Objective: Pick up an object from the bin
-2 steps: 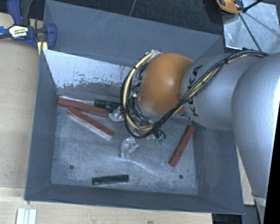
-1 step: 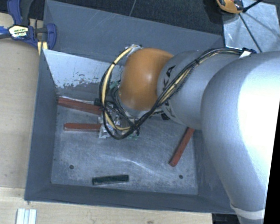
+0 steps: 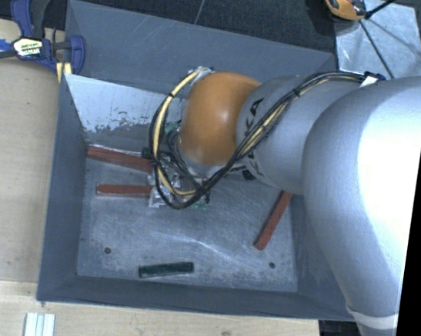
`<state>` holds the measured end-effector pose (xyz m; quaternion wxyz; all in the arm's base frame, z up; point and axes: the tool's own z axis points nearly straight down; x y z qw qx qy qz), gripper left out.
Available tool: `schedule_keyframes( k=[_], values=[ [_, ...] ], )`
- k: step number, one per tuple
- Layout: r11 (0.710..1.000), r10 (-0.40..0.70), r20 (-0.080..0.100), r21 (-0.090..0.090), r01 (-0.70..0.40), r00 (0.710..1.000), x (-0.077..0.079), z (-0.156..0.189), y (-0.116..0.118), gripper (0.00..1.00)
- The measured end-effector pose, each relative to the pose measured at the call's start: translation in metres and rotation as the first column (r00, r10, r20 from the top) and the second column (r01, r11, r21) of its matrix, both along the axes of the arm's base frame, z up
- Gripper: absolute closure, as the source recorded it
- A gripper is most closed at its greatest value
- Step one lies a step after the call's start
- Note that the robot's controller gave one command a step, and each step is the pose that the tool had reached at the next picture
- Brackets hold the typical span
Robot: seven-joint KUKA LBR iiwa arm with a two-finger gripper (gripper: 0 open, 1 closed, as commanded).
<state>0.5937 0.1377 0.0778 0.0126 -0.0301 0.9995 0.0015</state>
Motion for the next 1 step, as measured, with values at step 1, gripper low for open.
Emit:
schedule_keyframes(
  k=[1],
  values=[
    [0.996, 0.092, -0.017, -0.002, -0.092, 0.996, -0.0529, 0.1621, 0.0267, 1.00]
  ],
)
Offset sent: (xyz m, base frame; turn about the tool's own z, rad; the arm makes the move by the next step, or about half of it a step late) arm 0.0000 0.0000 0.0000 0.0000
